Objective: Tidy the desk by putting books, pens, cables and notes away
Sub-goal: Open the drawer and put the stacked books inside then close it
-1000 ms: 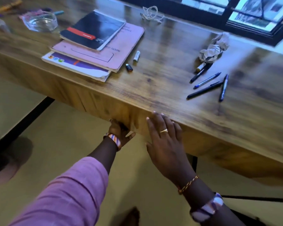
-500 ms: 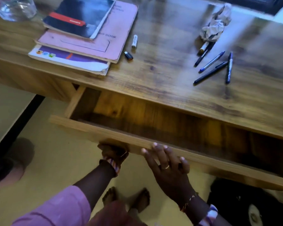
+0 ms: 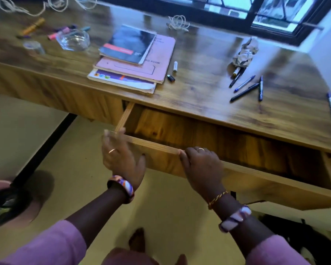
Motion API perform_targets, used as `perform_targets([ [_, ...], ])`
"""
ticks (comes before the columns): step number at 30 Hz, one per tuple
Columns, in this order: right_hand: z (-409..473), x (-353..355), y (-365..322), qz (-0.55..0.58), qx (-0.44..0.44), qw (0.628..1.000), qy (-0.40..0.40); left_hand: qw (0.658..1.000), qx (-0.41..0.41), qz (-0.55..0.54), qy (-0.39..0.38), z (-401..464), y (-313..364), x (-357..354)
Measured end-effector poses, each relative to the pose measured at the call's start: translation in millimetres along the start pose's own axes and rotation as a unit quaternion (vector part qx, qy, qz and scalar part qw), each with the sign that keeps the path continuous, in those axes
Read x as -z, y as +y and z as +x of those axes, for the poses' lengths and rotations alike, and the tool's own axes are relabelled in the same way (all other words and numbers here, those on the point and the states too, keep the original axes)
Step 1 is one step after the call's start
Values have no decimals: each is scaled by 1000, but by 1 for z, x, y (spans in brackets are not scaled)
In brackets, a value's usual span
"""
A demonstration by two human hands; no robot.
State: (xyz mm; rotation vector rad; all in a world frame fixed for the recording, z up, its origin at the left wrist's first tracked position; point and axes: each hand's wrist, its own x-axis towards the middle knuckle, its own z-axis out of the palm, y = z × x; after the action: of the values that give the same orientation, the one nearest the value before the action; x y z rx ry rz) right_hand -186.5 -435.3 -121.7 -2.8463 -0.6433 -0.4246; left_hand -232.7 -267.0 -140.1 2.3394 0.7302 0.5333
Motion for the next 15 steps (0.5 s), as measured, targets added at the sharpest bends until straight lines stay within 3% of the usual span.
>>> perform_targets([
  [2,-5,5,2,3,16,1000,-8,989,-129,48,-56,-4,7,10],
  [4,-17,14,0,14,25,999,-18,969,-185,89,-140,-8,16,22],
  [10,-67,39,-15,74,29,991,-107,958,-128,124,-226,-46,17,66],
  [15,-117,47,-37,146,-1,969,-197,929,-137,212,-270,-94,2,106],
])
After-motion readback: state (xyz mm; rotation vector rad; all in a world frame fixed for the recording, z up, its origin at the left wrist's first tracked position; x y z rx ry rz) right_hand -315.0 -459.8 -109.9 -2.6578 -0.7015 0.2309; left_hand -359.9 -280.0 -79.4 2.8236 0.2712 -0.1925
